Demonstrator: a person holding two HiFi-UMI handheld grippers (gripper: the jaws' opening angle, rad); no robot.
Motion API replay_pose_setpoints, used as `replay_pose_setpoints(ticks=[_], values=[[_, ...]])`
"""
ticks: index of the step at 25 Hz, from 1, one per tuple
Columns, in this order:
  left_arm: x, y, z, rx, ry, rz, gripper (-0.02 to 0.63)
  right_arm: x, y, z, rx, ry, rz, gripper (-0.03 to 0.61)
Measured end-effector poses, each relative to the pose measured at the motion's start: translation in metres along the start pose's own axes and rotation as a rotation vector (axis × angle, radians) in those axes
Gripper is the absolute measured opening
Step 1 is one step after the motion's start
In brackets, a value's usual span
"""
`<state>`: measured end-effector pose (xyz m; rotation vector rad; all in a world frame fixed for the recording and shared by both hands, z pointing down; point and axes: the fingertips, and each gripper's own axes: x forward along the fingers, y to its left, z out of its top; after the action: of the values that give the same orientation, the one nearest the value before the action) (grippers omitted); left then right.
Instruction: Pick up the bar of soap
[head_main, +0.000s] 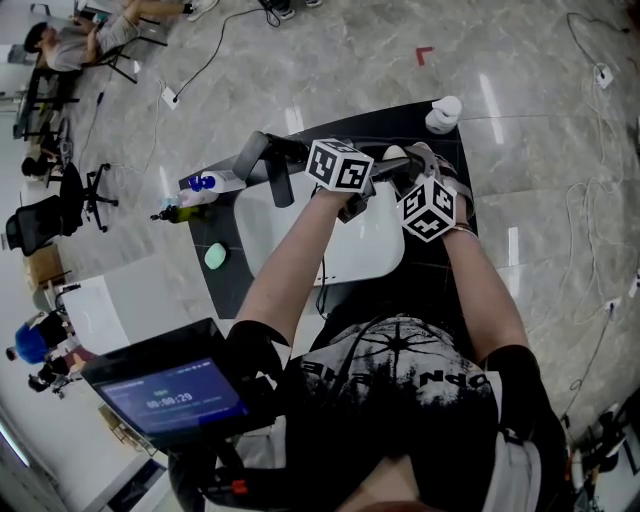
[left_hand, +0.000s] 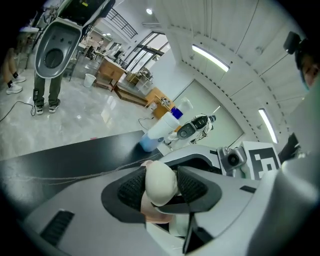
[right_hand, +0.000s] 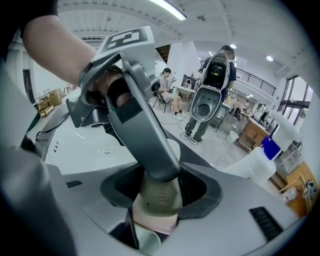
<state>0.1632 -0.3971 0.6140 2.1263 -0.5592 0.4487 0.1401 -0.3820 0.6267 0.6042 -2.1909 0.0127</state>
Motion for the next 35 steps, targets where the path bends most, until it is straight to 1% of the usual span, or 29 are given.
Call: replay_pose_setpoints(ticks=[4,9,16,24,30,35], values=[[-0.010,-0.015,0.011,0.023,-0.056,-0.005,0.198,-0.016,-0.004,0.013,-0.041,-0.021,-0.035,0.213],[-0.027,-0.040,0.030,0.075,-0.126,-0.003,0.196,-0.043,-0.011,0.034,-0.100,-0.054,-0.085,0.213],[-0.056,-0.073,0.047,0.152,-0.221,0.023,0.195,-0.077,-0.009,0.063,-0.163,-0.109,-0.135,0.213],[-0.094,-0.121,0.054,0.231,-0.322,0.063,0.193,-0.124,0.007,0.097,-0.237,-0.186,-0.177,0.213],[-0.121,-0.131,0.061,0.271,-0.373,0.093,0.192,-0.137,0.014,0.122,-0.286,-0.234,-0.205,0.213],[-0.143,-0.152,0.058,0.287,-0.409,0.113,0.190,-0.157,0.028,0.139,-0.326,-0.267,-0.214,0.213]])
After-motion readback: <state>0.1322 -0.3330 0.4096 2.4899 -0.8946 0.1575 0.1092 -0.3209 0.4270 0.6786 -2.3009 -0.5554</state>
